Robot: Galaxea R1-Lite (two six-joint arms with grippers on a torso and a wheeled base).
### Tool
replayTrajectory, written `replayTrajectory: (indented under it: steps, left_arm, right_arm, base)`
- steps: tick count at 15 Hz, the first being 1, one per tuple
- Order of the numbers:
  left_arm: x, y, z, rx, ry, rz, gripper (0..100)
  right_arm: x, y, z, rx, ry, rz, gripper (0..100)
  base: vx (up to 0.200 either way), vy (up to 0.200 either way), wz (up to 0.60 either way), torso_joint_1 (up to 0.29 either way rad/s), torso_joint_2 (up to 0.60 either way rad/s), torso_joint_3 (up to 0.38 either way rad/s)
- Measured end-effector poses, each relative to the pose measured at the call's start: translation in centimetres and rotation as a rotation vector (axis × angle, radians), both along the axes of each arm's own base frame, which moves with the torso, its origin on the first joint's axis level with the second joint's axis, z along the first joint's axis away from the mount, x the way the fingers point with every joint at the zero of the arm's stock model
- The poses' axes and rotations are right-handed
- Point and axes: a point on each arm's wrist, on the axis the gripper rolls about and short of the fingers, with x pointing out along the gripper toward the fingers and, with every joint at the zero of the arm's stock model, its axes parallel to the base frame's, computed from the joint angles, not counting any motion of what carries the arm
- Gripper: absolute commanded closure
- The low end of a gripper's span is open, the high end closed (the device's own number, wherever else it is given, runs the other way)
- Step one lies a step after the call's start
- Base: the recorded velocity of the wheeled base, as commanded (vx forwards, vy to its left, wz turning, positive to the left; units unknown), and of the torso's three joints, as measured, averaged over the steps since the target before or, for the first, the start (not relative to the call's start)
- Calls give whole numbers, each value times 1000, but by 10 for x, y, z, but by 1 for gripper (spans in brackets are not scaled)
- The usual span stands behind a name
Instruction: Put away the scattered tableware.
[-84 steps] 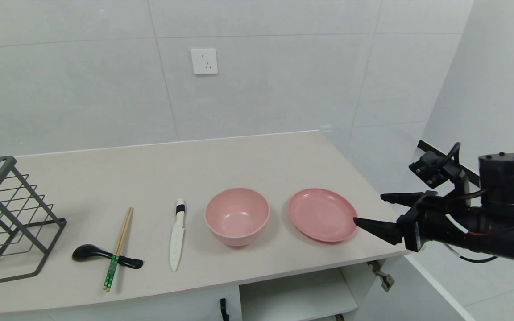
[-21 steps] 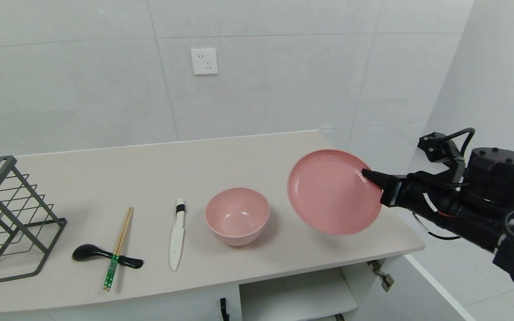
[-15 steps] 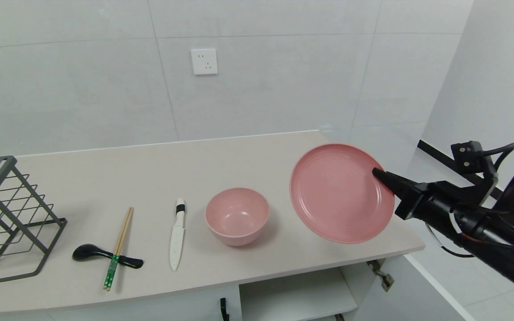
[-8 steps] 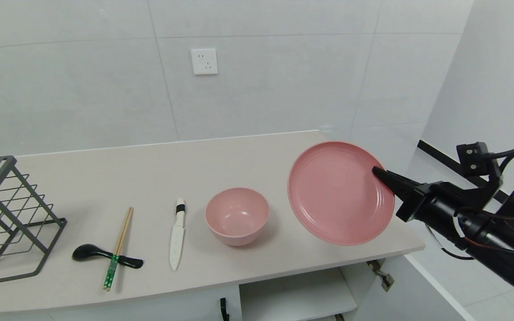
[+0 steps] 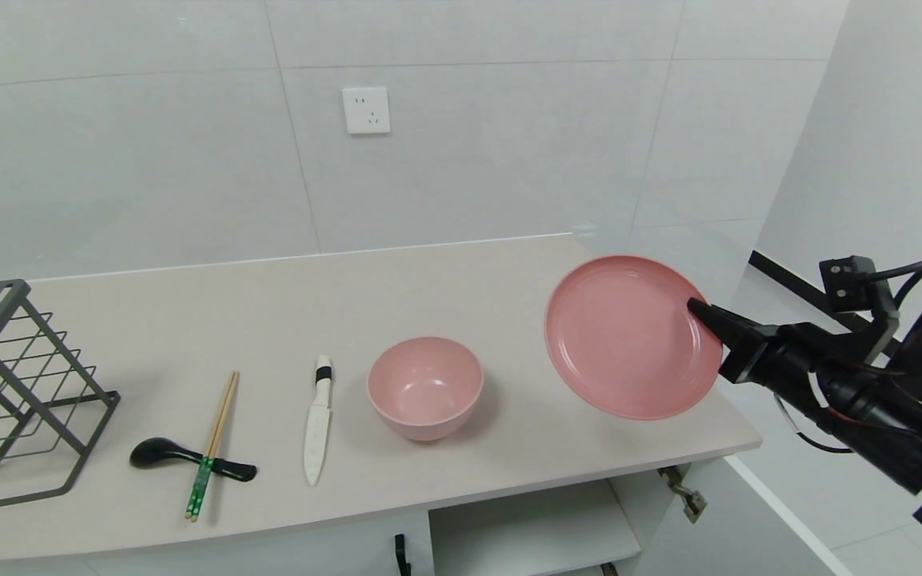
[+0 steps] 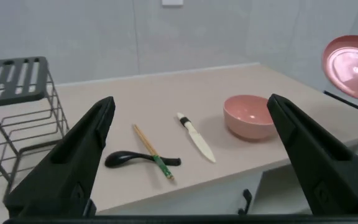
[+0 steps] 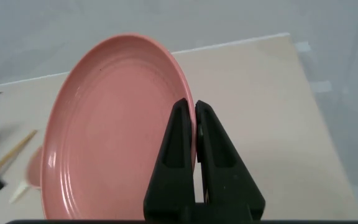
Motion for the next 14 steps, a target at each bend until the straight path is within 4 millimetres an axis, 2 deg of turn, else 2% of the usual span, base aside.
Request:
replayTrajectory:
  steps: [2, 5, 10, 14]
  left_arm:
    - [17, -1, 10, -1, 102, -50, 0]
    - [49, -8, 10, -54, 242, -255, 0]
    - [106, -16, 5, -92, 425, -293, 0]
    - [143, -22, -2, -93, 574, -305, 0]
  right_arm:
    - [2, -2, -4, -6, 16, -9, 100]
    - [3, -2, -6, -10, 22, -11, 100]
    - [4, -3, -6, -9, 22, -15, 100]
    - [4, -4, -6, -9, 23, -20, 100]
  base:
    - [0, 0, 0, 0, 0, 0]
    - [0, 0, 0, 0, 0, 0]
    - [0, 0, 0, 0, 0, 0]
    - [0, 0, 0, 0, 0, 0]
